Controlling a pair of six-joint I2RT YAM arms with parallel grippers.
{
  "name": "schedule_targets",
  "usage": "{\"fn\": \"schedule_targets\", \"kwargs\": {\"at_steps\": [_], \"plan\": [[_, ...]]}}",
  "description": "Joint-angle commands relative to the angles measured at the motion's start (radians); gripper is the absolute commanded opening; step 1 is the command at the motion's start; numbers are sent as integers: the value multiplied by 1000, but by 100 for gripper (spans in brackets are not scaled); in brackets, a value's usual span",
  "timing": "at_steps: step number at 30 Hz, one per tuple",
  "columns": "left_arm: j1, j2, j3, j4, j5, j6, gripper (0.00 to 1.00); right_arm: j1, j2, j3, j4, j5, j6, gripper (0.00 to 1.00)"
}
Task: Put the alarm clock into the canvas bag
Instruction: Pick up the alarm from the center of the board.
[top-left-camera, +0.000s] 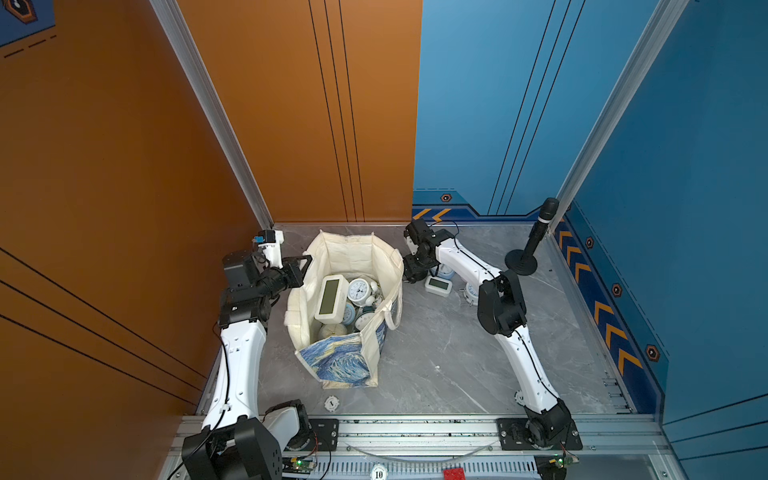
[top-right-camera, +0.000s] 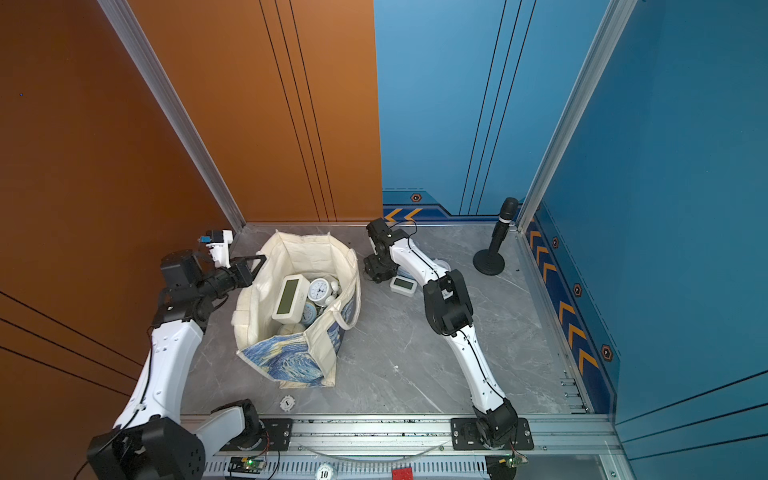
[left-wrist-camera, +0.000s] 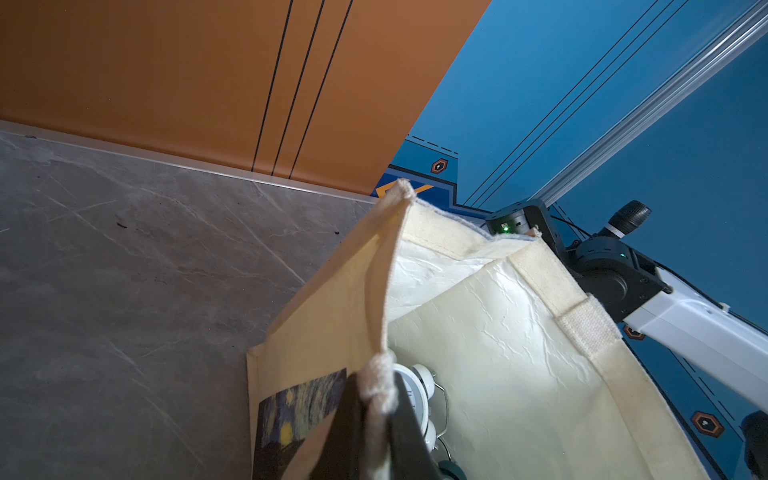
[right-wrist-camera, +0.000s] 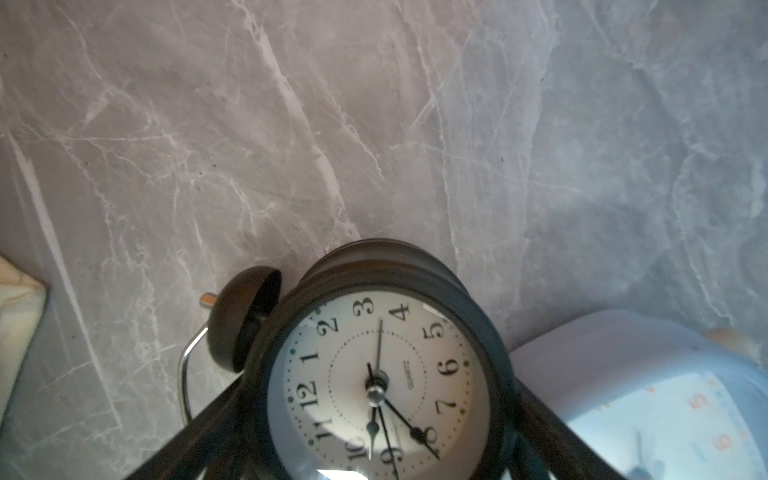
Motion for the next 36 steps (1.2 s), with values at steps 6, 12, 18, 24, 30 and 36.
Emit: {"fn": "schedule_targets", "kwargs": {"at_steps": [6, 12, 18, 24, 30, 36], "plan": [[7, -22, -8, 31, -10, 25, 0, 0, -10, 23, -2, 19, -14, 82], [5, -23, -10, 31, -12, 26, 0, 5, -65, 20, -5, 19, -1, 78], [5, -25, -10, 32, -11, 24, 0, 12, -161, -11, -5, 19, 14, 76], [6, -26, -7, 32, -7, 21, 0, 20, -280, -72, -5, 23, 33, 76], [6, -32, -7, 31, -18, 17, 0, 40, -411, -154, -6, 62, 40, 76], [6, -34, -7, 31, -17, 15, 0, 61, -559, -237, -10, 122, 65, 76]]}}
